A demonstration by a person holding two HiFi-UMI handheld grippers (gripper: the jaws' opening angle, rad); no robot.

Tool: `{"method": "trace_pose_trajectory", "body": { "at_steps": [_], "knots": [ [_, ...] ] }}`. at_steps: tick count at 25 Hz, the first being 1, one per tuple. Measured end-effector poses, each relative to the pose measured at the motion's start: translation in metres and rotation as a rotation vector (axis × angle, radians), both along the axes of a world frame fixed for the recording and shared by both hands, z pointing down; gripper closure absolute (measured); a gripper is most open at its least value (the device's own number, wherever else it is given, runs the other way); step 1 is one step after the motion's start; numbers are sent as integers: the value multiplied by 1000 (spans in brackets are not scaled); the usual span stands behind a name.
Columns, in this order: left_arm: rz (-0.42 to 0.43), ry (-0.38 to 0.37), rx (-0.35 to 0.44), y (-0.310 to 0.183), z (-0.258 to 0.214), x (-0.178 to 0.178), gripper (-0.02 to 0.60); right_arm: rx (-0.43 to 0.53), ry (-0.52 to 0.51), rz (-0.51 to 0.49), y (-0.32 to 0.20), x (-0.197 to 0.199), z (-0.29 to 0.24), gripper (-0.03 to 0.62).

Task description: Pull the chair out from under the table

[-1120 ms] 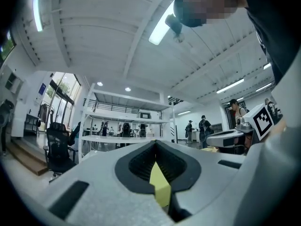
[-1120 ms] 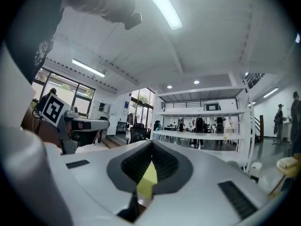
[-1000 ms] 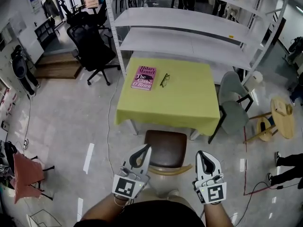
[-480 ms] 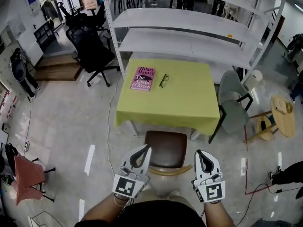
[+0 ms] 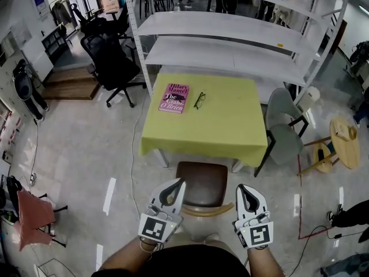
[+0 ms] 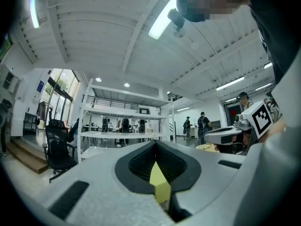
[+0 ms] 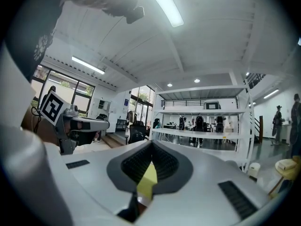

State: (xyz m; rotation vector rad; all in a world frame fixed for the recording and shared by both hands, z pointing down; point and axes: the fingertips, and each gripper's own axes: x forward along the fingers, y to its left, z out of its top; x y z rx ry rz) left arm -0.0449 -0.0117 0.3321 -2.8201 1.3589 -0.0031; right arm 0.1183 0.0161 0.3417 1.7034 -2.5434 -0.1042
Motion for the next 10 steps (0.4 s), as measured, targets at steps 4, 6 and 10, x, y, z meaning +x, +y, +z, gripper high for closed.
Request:
{"method": "trace_pose_trajectory", "body": {
  "at_steps": [4, 6, 10],
  "knots": [
    [-1, -1, -9, 1, -1, 2, 573, 2, -2, -5, 1, -1, 0, 583],
    [0, 1, -5, 0, -2, 4, 574, 3, -2, -7, 0, 1, 0, 583],
    [3, -9, 5, 1, -1, 7, 574, 2, -4, -7, 1, 3, 0, 583]
  ]
}}
